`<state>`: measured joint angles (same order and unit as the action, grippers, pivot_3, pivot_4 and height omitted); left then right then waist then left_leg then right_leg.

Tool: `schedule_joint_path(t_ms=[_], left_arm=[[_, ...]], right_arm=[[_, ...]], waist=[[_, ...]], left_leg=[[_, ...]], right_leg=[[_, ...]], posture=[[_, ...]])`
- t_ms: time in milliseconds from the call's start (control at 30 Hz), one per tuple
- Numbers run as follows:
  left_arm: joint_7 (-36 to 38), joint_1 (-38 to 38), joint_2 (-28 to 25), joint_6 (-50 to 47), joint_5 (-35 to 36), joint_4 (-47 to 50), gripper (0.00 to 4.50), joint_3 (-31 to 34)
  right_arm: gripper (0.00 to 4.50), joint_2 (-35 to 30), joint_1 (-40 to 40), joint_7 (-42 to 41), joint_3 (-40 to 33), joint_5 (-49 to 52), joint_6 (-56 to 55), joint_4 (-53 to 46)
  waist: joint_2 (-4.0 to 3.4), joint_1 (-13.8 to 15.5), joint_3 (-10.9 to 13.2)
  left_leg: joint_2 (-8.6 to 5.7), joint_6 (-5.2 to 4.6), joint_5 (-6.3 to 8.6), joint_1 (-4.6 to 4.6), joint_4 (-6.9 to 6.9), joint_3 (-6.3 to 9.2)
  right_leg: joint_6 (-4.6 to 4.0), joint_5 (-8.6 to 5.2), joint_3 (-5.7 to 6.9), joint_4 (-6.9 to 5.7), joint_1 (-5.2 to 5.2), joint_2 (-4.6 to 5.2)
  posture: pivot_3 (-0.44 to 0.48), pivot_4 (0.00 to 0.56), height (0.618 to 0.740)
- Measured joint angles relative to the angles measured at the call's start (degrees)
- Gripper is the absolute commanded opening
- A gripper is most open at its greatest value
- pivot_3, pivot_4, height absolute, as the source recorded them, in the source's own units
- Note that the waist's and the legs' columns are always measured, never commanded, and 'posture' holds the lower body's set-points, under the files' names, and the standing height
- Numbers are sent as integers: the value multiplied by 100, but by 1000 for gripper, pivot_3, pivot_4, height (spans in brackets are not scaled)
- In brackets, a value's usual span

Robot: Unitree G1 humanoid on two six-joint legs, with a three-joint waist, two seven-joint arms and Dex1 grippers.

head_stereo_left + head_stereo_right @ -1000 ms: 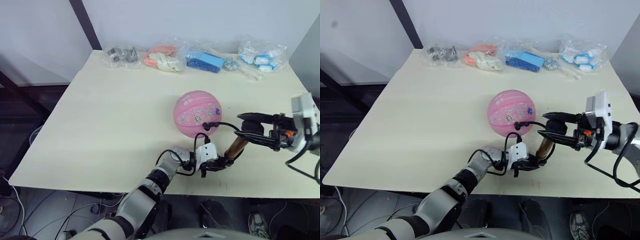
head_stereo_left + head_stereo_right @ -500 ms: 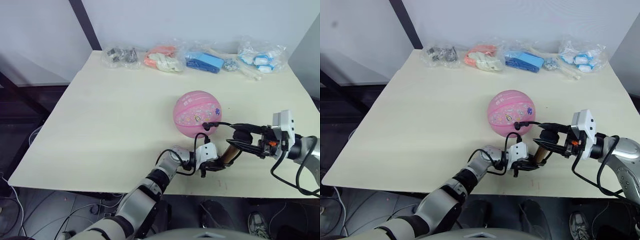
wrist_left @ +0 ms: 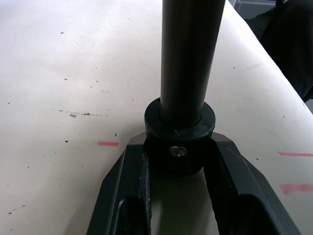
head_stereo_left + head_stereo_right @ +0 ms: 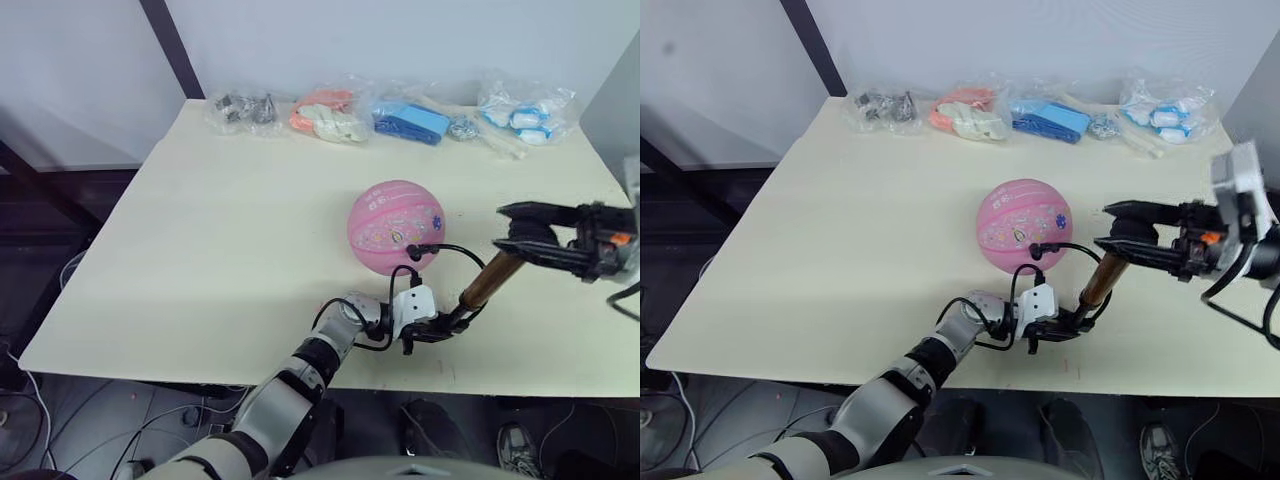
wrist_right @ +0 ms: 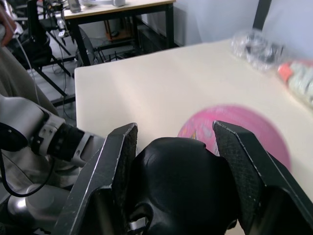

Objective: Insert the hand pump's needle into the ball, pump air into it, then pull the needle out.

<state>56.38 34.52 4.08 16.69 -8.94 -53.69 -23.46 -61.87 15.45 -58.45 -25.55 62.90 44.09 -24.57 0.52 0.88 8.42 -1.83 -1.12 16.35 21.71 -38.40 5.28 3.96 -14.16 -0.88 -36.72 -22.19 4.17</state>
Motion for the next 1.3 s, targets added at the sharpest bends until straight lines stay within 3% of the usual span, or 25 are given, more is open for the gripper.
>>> schedule_joint_path(t_ms=[300, 533, 833, 1300], left_arm=[[-3, 27, 7, 35, 1, -46, 1073, 1], [-16, 83, 19, 57, -3, -127, 1073, -30], [-26, 108, -11, 62, -25, -164, 1073, -42], [-48, 102, -26, 58, -42, -203, 1073, -40]], right_arm=[[2022, -389, 602, -85, -48, 293, 454, 366], [2022, -447, 428, -237, -137, 219, 512, 385], [2022, 608, -649, -67, 164, -746, -518, -183], [2022, 1765, -1382, 22, 1654, -2518, -2235, 133]], waist=[[-1, 0, 0], [2, 9, -3], [16, -7, -17], [41, -17, -35]], left_leg=[[1, 0, 0, 2, 0, -5], [1, 0, 0, 2, 0, -1], [2, 0, 1, -14, -1, -7], [-1, 0, 1, -56, 6, -8]], right_leg=[[0, 0, -4, 0, -2, 3], [0, 0, 0, 0, -1, 3], [2, 0, -5, -2, 10, -1], [1, -1, -6, 3, 48, -6]], posture=[[0, 150, 736], [0, 150, 736], [0, 150, 736], [0, 150, 736]])
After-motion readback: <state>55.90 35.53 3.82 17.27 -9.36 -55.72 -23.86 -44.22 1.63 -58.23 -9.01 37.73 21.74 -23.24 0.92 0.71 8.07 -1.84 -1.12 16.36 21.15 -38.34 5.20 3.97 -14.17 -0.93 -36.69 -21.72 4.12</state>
